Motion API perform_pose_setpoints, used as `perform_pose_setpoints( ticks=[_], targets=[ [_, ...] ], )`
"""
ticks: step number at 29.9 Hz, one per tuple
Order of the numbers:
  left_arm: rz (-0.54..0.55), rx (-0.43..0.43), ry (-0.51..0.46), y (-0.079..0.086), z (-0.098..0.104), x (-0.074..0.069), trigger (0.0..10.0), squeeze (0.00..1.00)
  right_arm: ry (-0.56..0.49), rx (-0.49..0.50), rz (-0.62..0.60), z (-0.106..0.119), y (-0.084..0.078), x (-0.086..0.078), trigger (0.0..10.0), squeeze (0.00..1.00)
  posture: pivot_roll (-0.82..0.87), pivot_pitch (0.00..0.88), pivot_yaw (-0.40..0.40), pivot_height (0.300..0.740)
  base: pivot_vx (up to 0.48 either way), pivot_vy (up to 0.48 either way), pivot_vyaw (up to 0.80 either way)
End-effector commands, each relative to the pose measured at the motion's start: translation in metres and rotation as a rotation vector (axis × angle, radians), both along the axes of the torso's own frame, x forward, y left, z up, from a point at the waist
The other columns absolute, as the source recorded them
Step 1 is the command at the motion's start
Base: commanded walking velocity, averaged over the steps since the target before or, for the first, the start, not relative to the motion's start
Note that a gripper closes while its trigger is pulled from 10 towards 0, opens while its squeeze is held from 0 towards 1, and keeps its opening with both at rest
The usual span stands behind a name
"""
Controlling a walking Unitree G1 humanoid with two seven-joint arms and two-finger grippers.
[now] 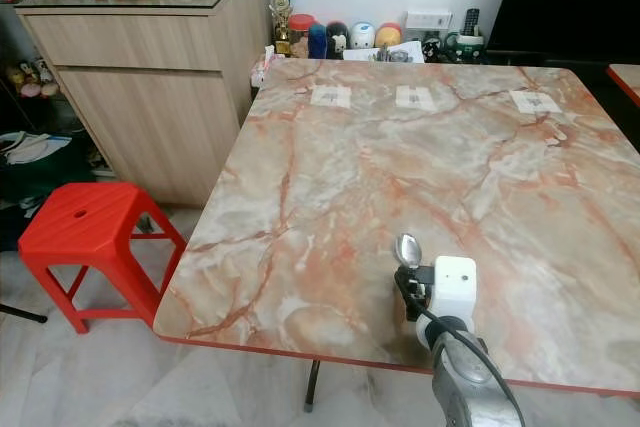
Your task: Setting the table
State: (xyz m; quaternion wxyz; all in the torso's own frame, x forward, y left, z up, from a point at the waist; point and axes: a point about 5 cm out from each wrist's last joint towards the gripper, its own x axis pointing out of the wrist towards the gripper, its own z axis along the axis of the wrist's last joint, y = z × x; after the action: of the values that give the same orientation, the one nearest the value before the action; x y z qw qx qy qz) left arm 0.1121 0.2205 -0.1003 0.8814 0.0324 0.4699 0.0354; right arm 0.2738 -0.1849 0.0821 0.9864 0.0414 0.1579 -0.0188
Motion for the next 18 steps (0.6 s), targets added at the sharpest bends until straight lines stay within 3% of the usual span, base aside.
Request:
perform_pose_setpoints(
  ticks=[1, 12, 18],
  targets=[
    [-0.014, 0.008, 0.029, 0.002, -0.001, -0.004, 10.0, 0.00, 0.019, 0.018, 0.004, -0.001, 0.000, 0.001, 10.0, 0.00, 0.00, 0.056, 0.003, 0.740, 0.000, 0.000, 0.00],
    [-0.029, 0.008, 0.036, -0.001, -0.002, -0.004, 10.0, 0.00, 0.050, 0.036, 0.009, -0.005, 0.000, 0.006, 10.0, 0.00, 0.00, 0.045, 0.007, 0.740, 0.000, 0.000, 0.00],
    [-0.029, 0.013, 0.041, 0.000, -0.001, 0.000, 10.0, 0.00, 0.031, 0.035, 0.020, -0.001, -0.001, 0.016, 10.0, 0.00, 0.00, 0.048, 0.009, 0.740, 0.000, 0.000, 0.00]
  ],
)
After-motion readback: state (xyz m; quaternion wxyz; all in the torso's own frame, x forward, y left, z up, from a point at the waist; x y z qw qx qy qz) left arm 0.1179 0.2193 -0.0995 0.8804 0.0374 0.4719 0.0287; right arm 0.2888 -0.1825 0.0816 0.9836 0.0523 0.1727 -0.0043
